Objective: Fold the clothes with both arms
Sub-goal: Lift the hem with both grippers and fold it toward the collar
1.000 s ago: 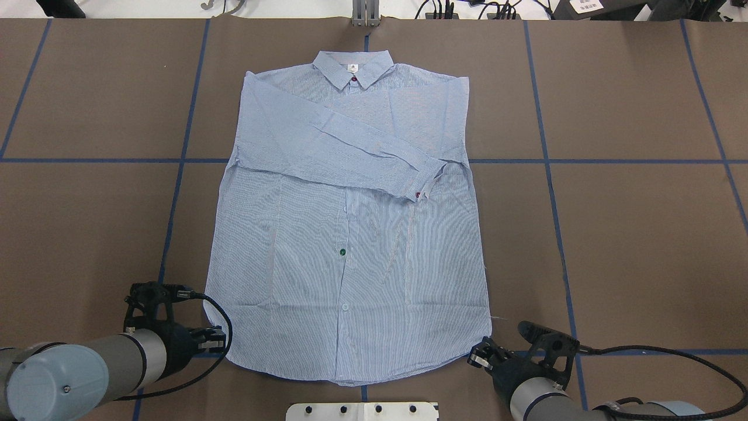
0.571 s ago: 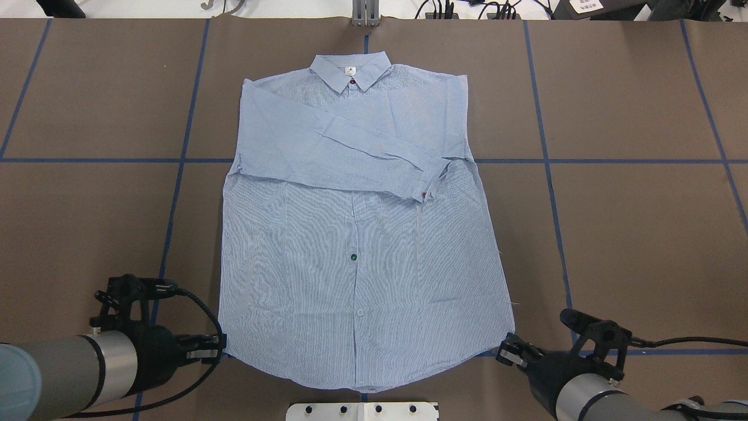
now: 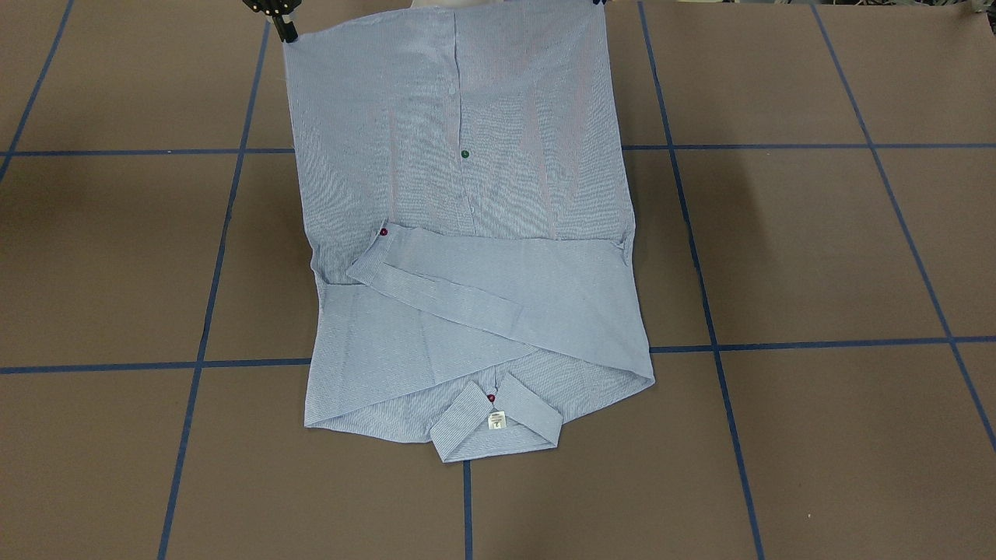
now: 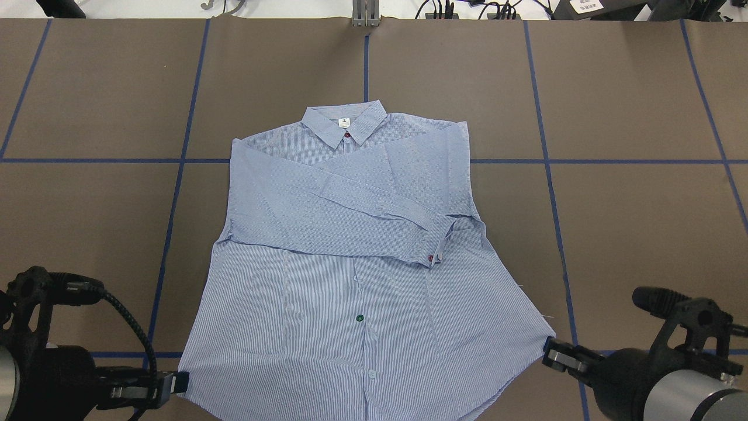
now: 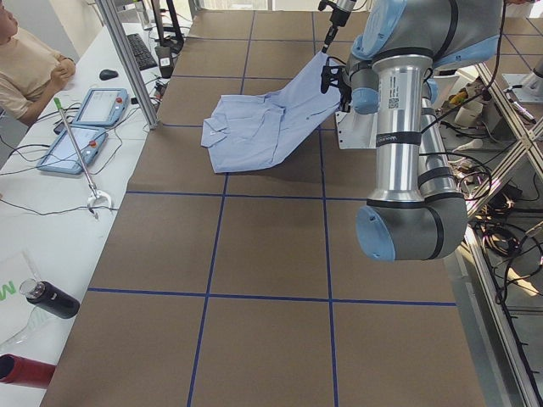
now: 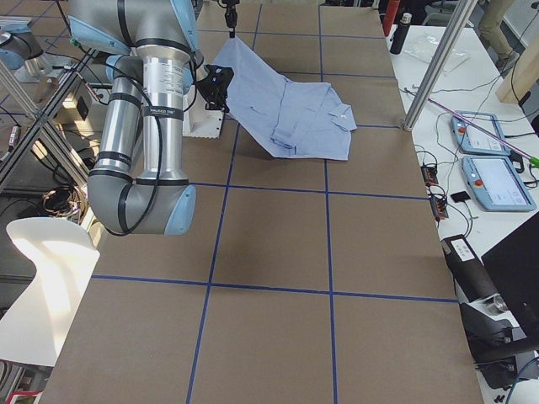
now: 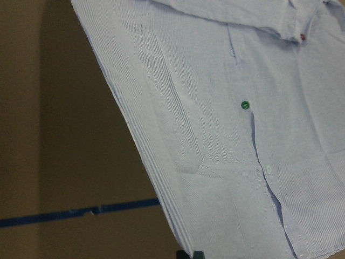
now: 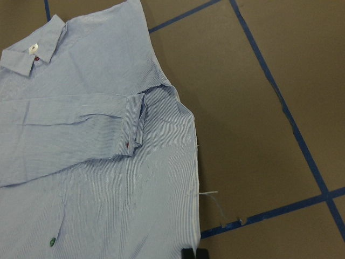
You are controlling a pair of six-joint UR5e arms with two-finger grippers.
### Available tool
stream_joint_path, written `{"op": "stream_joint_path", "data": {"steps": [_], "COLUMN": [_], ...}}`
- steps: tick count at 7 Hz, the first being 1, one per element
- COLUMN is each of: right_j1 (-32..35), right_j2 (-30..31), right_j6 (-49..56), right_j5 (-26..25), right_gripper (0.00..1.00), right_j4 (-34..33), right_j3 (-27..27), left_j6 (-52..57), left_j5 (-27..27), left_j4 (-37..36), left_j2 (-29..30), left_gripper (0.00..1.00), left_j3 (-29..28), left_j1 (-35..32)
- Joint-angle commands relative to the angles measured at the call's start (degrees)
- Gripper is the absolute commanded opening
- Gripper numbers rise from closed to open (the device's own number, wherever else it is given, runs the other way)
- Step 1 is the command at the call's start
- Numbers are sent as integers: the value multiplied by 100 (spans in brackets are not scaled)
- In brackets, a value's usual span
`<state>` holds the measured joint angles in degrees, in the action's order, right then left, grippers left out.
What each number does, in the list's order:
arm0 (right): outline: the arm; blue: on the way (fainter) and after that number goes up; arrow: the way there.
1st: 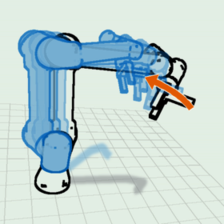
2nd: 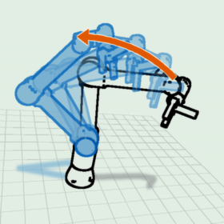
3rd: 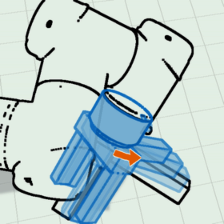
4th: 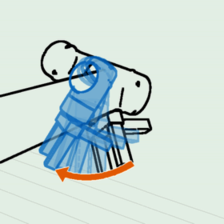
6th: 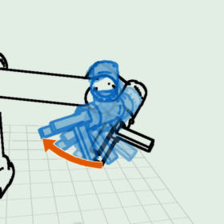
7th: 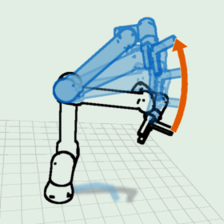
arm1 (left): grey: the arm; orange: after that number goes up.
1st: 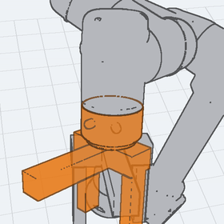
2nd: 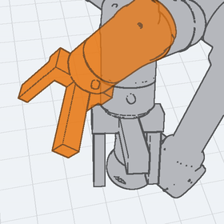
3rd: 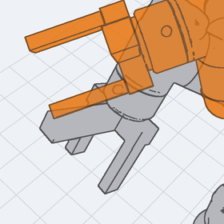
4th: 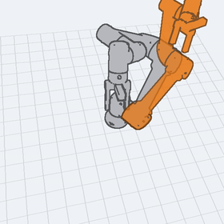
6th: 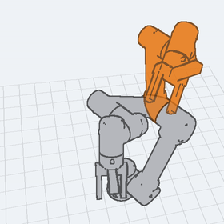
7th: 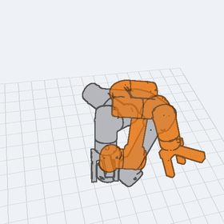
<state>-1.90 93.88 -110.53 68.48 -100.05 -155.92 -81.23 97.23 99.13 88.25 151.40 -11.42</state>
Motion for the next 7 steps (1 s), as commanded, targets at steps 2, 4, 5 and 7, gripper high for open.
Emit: {"op": "stream_joint_path", "data": {"steps": [2,4,5,7], "right_j1": [1696,2612,2981,3712], "right_j2": [-1786,-2590,-2698,-3432], "right_j6": [1012,1489,1743,2253], "right_j5": [736,1114,1324,1730], "right_gripper": [0,0,0,0], "right_j4": [-515,-471,-471,-428], "right_j3": [1320,2439,2539,3447], "left_j6": [229,967,1404,1751], "left_j5": [-37,-116,-90,-72], "left_j4": [-69,-61,-69,-43], "left_j2": [1426,2204,2214,2563], "left_gripper": [0,0,0,0], "left_j3": [-1869,-2770,-2799,-3367], "left_j1": [-1017,-1755,-2132,-2644]}}
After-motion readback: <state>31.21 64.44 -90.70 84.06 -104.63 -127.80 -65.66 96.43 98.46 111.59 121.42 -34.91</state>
